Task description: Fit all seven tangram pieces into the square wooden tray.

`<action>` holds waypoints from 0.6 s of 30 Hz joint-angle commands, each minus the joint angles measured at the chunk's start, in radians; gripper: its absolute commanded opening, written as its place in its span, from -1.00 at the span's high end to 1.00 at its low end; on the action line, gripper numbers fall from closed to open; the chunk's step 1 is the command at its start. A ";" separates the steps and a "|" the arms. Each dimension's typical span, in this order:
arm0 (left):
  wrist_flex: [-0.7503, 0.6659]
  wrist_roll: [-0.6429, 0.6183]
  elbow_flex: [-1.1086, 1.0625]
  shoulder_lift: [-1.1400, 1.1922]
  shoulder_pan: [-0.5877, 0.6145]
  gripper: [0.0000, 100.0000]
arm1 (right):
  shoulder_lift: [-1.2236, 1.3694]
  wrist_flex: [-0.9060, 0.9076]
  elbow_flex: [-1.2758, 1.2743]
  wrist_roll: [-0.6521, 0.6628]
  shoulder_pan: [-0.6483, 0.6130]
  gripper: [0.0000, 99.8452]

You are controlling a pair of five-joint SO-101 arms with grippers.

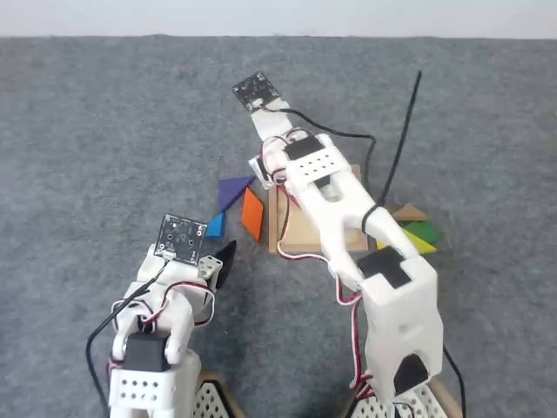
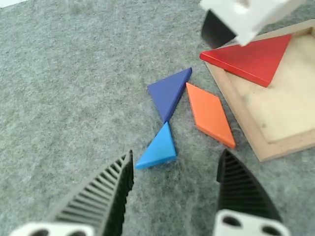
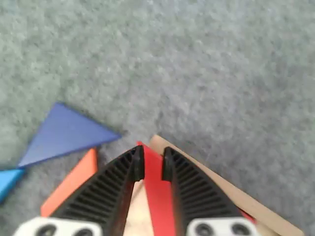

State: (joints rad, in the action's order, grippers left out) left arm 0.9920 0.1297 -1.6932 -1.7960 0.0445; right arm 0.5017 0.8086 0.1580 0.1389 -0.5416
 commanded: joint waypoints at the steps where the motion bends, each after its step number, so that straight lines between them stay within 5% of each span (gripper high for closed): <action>1: 0.009 0.005 0.010 -0.015 0.003 0.46 | 0.035 0.018 0.121 -0.018 -0.031 0.72; 18: 0.009 0.005 0.010 -0.015 0.003 0.46 | 0.139 0.159 0.232 0.041 0.007 0.71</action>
State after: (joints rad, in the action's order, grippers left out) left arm 0.9920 0.1297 -1.6932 -1.7960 0.0445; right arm 0.6674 0.9237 0.3330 0.1389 -0.5785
